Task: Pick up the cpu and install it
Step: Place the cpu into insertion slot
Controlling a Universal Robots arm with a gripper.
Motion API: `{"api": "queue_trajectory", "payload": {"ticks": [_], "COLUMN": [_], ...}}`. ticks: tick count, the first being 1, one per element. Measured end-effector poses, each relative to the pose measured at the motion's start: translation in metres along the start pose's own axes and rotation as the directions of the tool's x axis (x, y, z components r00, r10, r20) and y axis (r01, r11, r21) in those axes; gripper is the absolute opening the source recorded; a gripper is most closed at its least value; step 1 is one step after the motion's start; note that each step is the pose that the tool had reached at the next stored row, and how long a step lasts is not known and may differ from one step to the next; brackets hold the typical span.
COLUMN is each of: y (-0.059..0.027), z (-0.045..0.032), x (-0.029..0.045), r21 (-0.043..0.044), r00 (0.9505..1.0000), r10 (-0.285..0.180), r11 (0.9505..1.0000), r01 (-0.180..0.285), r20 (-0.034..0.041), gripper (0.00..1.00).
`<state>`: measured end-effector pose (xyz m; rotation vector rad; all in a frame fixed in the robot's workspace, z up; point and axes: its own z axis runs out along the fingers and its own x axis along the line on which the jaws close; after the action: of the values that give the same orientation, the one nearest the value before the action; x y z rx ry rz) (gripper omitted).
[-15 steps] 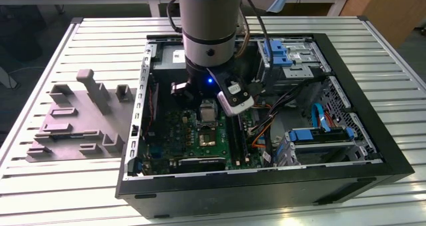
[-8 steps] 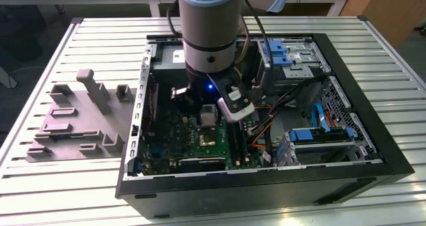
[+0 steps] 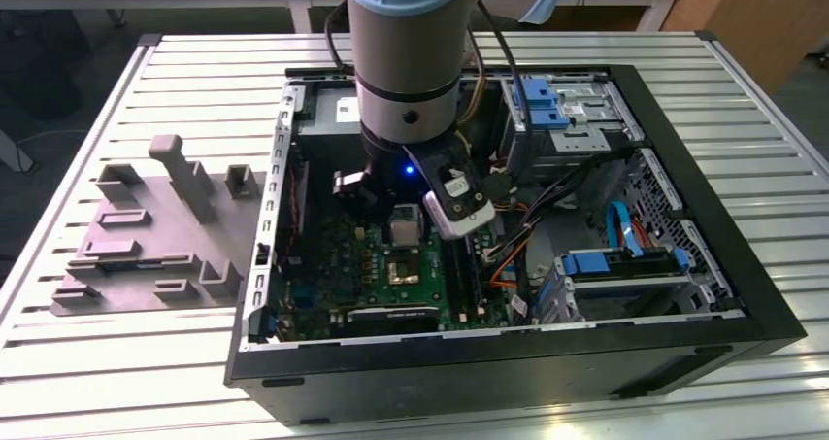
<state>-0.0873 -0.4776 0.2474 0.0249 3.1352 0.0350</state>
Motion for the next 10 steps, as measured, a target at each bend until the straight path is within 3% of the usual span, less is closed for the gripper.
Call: {"api": "queue_trajectory", "payload": {"ticks": [10], "y": [-0.0001], "z": [0.0046], "x": [0.0], "r21": [0.0008], "r00": [1.0], "r10": [0.0], "r11": [1.0], "r01": [0.0], "r20": [0.0001], "gripper": [0.47]}}
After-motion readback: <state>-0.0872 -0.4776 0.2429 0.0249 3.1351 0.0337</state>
